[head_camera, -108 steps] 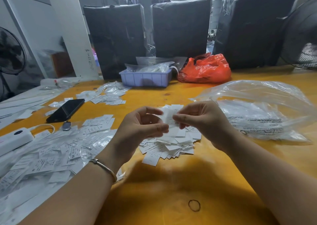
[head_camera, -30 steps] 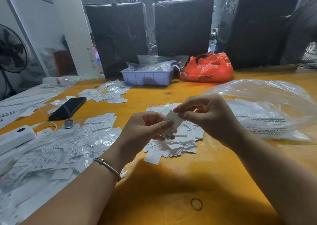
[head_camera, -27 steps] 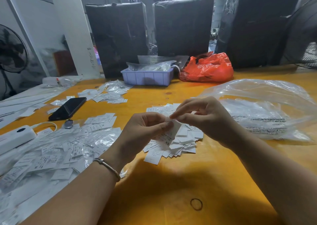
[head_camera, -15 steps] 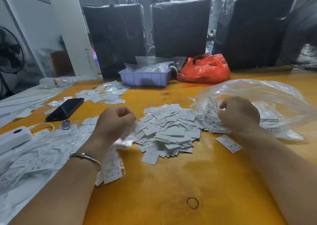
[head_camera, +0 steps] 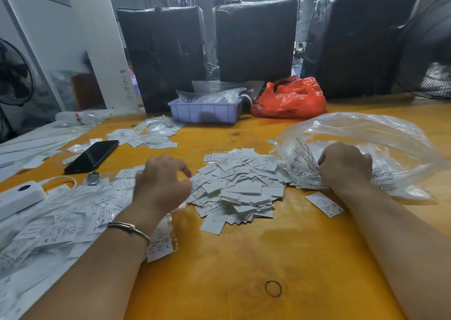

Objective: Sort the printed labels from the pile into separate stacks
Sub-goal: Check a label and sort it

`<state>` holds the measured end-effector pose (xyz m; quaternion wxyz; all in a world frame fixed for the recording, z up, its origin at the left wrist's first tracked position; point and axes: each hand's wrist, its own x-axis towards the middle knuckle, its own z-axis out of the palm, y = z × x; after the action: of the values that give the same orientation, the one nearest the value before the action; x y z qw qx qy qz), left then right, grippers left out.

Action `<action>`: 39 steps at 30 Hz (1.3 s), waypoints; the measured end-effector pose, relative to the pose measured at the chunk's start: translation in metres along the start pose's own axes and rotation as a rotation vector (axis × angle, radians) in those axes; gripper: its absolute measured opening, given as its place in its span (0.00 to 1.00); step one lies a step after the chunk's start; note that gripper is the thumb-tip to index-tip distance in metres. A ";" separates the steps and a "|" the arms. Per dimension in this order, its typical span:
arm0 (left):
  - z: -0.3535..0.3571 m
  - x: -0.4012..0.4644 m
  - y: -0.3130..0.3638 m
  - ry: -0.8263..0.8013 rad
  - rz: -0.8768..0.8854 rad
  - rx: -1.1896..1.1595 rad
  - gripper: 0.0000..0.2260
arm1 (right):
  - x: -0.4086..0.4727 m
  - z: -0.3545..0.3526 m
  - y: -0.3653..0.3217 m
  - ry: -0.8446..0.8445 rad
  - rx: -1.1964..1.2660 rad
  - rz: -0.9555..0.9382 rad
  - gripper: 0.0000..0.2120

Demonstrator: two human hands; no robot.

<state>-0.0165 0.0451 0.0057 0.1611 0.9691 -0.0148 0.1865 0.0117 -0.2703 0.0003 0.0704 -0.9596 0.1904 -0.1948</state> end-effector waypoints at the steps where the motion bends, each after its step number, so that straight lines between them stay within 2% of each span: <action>1: 0.004 -0.002 0.005 0.021 0.116 -0.090 0.08 | 0.000 0.001 0.000 0.010 0.002 -0.003 0.12; 3: 0.011 -0.007 0.017 0.006 0.332 -0.223 0.10 | 0.000 0.004 -0.001 0.010 -0.004 -0.019 0.16; 5: 0.020 -0.009 0.030 -0.071 0.463 -0.246 0.14 | 0.000 0.006 -0.001 -0.023 -0.030 -0.039 0.15; 9: 0.035 -0.011 0.047 -0.159 0.551 -0.142 0.18 | 0.002 0.008 0.000 0.061 -0.036 -0.038 0.10; 15: 0.035 -0.015 0.051 -0.025 0.640 -0.140 0.15 | 0.001 0.006 0.001 0.106 0.083 -0.011 0.06; 18: 0.034 -0.017 0.051 0.008 0.648 -0.147 0.09 | 0.001 0.003 0.001 0.124 0.136 -0.007 0.09; 22: 0.035 -0.017 0.048 0.086 0.677 -0.111 0.07 | -0.003 0.000 0.000 0.183 0.344 0.006 0.09; 24: 0.034 -0.018 0.049 0.142 0.652 -0.198 0.05 | -0.005 -0.003 -0.004 0.175 0.452 0.028 0.10; 28: 0.025 -0.016 0.046 0.221 0.456 -0.476 0.05 | -0.016 -0.012 -0.017 0.180 0.663 -0.008 0.11; 30: 0.019 -0.014 0.044 0.192 0.338 -0.640 0.08 | -0.026 -0.018 -0.028 0.101 0.824 -0.078 0.10; 31: 0.015 -0.014 0.043 0.146 0.274 -0.750 0.08 | -0.032 -0.021 -0.035 0.009 0.962 -0.121 0.09; 34: 0.005 -0.015 0.040 -0.043 0.094 -1.139 0.07 | -0.048 -0.029 -0.053 -0.396 1.359 -0.237 0.05; 36: 0.000 -0.017 0.038 -0.152 0.037 -1.281 0.06 | -0.053 -0.030 -0.057 -0.605 1.469 -0.279 0.05; 39: -0.005 -0.016 0.034 -0.268 -0.002 -1.350 0.06 | -0.056 -0.032 -0.056 -0.741 1.495 -0.330 0.07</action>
<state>-0.0360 0.0140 0.0148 0.7265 0.6711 -0.1466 0.0149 -0.0299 -0.1992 0.0222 0.7143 -0.6779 -0.1663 0.0495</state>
